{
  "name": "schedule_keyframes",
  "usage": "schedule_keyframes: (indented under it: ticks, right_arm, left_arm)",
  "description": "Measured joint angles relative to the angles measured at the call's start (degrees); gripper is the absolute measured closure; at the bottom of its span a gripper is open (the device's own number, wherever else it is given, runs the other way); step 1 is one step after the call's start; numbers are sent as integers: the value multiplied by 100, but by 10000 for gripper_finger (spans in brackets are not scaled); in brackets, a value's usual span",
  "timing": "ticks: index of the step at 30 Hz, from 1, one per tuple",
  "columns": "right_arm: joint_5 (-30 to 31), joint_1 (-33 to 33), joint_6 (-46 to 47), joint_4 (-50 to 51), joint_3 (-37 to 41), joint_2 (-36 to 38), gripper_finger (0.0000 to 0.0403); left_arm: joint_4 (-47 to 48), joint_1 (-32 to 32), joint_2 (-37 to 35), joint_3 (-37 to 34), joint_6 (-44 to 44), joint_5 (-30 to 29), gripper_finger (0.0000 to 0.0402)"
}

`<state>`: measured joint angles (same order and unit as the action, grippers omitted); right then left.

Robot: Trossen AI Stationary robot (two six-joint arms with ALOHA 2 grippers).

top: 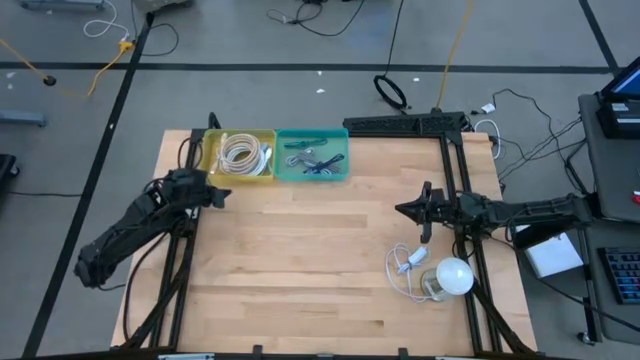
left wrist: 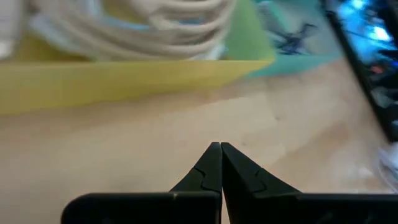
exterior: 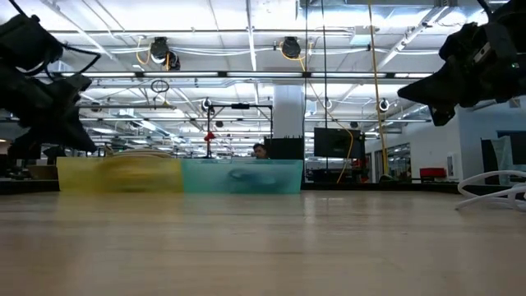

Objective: Pick & Place USB Port
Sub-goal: Return to Home Position

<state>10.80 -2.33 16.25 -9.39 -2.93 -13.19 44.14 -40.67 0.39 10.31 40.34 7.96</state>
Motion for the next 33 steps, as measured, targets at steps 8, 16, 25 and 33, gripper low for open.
schedule_keyframes:
  ticks: [8,16,25,33]
  right_arm:
    - [285,-2,133,110,60,-2,403]
    - [261,-2,123,97,69,-4,403]
    - [263,-2,90,99,73,-4,403]
    - [263,-2,95,99,76,-4,403]
  left_arm:
    - [315,153,8,0,524,-556,382]
    - [-49,149,8,-2,474,-556,397]
    - [-231,149,8,-2,466,-554,381]
    - [-234,149,8,-2,465,-554,376]
